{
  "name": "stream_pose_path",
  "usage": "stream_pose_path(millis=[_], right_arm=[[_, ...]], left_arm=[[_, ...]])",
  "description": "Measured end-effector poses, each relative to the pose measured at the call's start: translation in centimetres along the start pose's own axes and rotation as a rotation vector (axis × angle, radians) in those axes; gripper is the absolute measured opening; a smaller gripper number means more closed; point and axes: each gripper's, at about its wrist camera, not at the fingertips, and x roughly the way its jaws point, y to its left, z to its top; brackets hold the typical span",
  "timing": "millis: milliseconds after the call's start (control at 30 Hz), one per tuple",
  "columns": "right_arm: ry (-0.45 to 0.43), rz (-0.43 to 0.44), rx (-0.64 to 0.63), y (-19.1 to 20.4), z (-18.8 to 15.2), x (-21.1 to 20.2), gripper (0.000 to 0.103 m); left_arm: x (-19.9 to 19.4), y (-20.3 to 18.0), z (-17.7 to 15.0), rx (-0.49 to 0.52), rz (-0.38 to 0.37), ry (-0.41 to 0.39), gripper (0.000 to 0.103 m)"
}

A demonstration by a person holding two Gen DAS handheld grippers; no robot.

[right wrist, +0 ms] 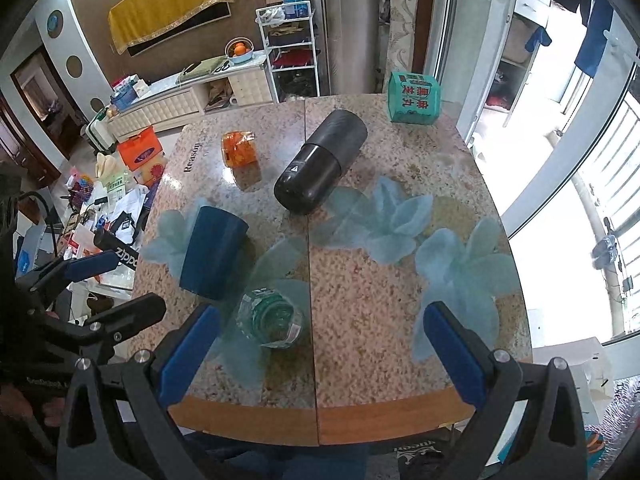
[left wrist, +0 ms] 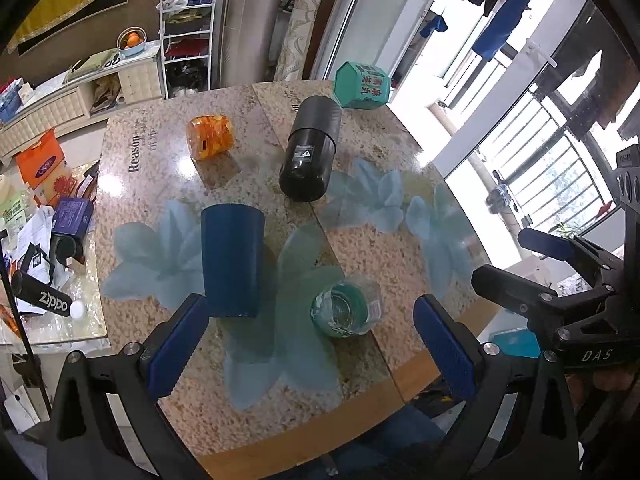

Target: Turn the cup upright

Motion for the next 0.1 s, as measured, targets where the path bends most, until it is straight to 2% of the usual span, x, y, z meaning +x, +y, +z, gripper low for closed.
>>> stream_pose_path(millis=[100], right_arm=[[0.001,0.003,0.000,0.02,0.04,0.01,0.103]], left_arm=[[-0.11,0.02,-0.05,-0.002,0.001,-0.004,0.103]])
